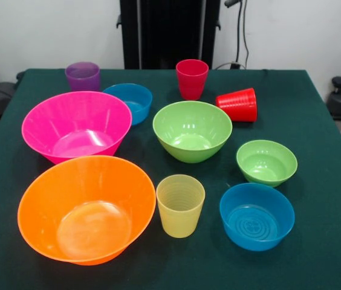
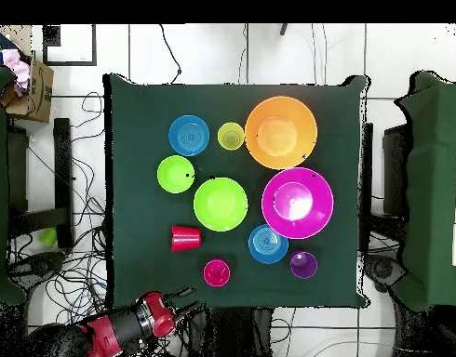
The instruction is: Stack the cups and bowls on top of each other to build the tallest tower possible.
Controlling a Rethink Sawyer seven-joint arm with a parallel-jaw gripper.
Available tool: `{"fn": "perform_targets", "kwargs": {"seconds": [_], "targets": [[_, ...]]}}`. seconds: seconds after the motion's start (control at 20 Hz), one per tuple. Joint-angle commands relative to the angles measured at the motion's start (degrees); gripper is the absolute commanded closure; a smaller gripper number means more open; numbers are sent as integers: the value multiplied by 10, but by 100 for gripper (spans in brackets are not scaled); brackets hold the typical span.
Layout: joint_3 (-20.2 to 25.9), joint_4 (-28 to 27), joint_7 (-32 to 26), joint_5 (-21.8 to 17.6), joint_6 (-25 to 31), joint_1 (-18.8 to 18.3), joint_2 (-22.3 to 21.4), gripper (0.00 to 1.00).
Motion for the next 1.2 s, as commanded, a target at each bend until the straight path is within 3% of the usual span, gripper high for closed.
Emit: {"fn": "perform_targets", "kwargs": {"seconds": [0.05,0.2,0.5,0.8,1.2], "targets": [[76,-66,92,6,5,19,62,0],[65,-80,109,15,29,35,90,0],[63,-98,89,12,44,51,104,0],[48,-128,98,22,106,78,127,0],[33,-155,82,12,119,81,124,0]]}}
